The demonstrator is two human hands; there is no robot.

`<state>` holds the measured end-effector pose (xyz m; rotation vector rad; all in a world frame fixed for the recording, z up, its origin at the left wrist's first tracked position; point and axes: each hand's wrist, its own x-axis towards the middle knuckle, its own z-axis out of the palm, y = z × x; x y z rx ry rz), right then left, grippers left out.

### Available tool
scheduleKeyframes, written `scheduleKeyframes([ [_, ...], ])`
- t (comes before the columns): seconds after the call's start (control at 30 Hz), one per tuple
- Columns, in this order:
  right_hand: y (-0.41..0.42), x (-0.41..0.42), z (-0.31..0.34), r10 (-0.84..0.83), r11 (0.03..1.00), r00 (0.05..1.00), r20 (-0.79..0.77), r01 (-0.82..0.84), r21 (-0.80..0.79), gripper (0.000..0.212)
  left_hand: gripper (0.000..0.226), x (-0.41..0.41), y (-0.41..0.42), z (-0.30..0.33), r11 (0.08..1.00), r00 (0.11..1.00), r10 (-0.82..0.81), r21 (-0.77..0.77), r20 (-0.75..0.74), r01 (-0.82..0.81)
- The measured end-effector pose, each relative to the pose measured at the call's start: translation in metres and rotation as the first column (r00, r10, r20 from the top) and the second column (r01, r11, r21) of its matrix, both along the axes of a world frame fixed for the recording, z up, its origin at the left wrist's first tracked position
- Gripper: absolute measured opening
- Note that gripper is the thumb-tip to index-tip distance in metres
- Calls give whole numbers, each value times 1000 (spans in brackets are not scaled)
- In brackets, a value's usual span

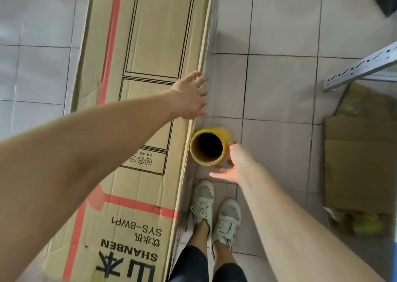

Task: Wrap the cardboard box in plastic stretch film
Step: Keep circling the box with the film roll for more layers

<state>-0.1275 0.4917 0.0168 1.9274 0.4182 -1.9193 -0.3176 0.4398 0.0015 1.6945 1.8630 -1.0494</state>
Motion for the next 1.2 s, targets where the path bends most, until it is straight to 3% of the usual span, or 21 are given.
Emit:
scheduleKeyframes([
  [0.07, 12, -16, -3, 246, 957, 969, 7, -244, 156, 25, 57, 9, -18, 1, 986, 988, 142, 75, 59, -146],
  [0.17, 12, -37, -3, 549, 788, 829, 102, -555, 267, 31, 53, 15, -20, -2, 959, 962, 245, 114, 120, -258],
  [0.23, 9, -46, 1, 638, 709, 756, 145, -651, 274, 39, 52, 16, -16, -6, 949, 949, 285, 99, 135, -299],
  [0.27, 8, -48, 4, 637, 720, 760, 133, -647, 249, 45, 53, 17, -16, -6, 943, 943, 301, 102, 144, -317],
  [0.4, 1, -32, 11, 482, 874, 875, -44, -476, 98, 71, 53, 15, -18, -6, 933, 932, 325, 109, 160, -344],
  [0.53, -19, 7, -2, 110, 993, 993, -45, -111, -32, 61, 55, 14, -15, -5, 935, 931, 329, 82, 154, -344],
  [0.63, -53, 41, -17, -187, 979, 982, -38, 184, -83, 60, 56, 14, -14, -2, 954, 953, 295, 40, 71, -298],
  [0.7, -80, 63, -18, -377, 920, 925, -39, 369, -133, 54, 56, 19, -15, 2, 979, 979, 204, 12, -5, -204],
  [0.83, -105, 89, -15, -487, 861, 873, -40, 471, -192, 46, 57, 31, -23, 7, 995, 994, -94, -33, -49, 93],
  [0.93, -99, 86, -7, -349, 931, 936, -42, 341, -133, 48, 58, 49, -43, 7, 988, 991, -136, -67, 17, 137],
  [1.03, -78, 71, -1, -1, 990, 1000, 25, -3, 144, 39, 56, 60, -55, 7, 996, 997, -67, -55, 36, 69],
  [1.13, -64, 54, 0, 316, 887, 941, 123, -339, 315, 26, 58, 63, -55, 8, 999, 998, 30, -29, 54, -29],
  [1.2, -63, 44, 1, 480, 779, 862, 164, -504, 374, 31, 59, 61, -54, 6, 998, 997, 59, -29, 58, -57],
])
